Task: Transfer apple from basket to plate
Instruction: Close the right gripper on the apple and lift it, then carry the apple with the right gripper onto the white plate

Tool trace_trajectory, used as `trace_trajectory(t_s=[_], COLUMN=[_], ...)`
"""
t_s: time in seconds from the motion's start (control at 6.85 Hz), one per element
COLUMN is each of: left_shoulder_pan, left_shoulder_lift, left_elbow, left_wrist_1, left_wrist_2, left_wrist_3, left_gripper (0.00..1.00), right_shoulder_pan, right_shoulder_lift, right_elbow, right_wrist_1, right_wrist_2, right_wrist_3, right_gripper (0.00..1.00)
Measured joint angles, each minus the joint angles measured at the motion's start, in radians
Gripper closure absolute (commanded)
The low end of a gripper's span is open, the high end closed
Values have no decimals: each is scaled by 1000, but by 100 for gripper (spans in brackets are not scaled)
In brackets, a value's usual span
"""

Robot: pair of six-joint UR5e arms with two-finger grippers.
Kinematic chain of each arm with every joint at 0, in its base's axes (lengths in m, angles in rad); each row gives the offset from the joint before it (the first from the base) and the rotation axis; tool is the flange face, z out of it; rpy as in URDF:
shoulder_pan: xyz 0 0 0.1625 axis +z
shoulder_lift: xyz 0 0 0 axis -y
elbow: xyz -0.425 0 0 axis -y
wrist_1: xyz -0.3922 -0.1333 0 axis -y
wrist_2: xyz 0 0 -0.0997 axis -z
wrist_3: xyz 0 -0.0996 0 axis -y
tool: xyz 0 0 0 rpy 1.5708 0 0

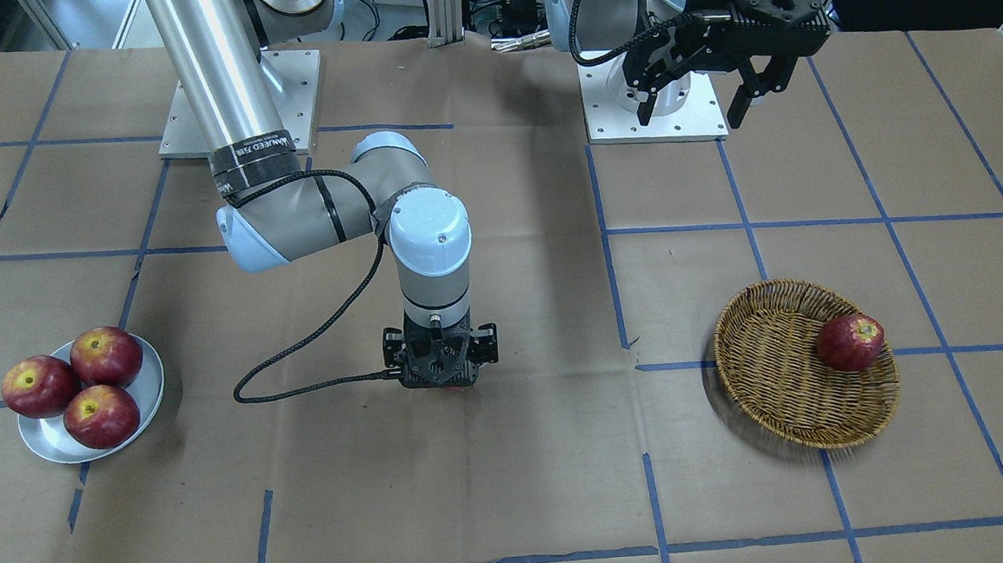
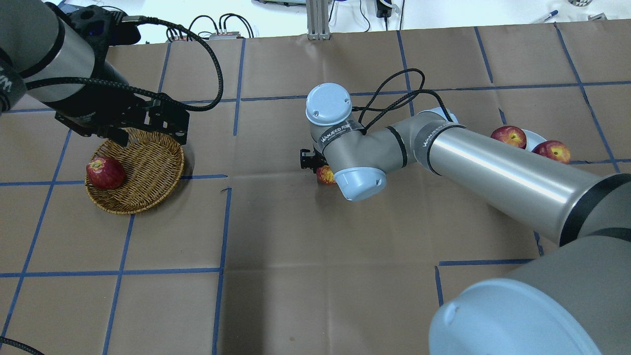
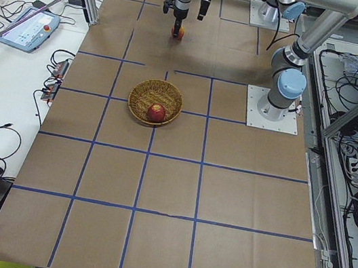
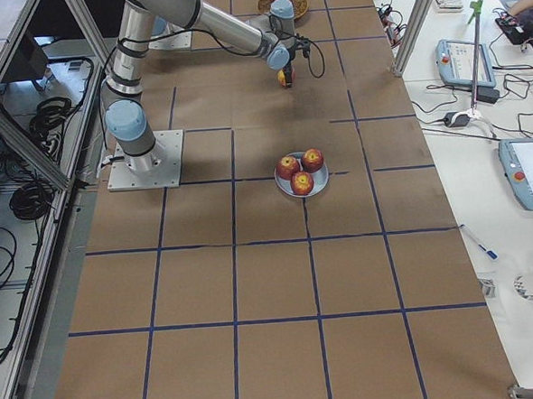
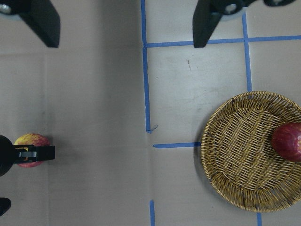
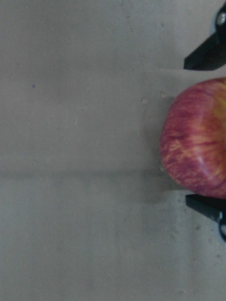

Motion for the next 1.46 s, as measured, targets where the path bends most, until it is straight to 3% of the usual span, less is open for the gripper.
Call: trace_trajectory(t_s=[0.29,0.88,1.17,1.46], left_shoulder_pan=[1,3,3,3], left_shoulder_lift=[1,5,6,6], left_elbow=[0,0,0,0], left_wrist_1=[0,0,0,0], left_wrist_2=[0,0,-1,-1], left_wrist_3=[1,1,1,1], left_gripper=[1,1,1,1], right_shoulder_pan=[2,0,-22,-152], right_shoulder_lift=[0,-16,-80,-205], right_elbow=[3,-54,-172,-243], right_wrist_1=[-20,-3,185,447], right_wrist_2=[0,1,0,-1], right_wrist_3=[-4,1,-12,-175], right_gripper=[60,62,62,65])
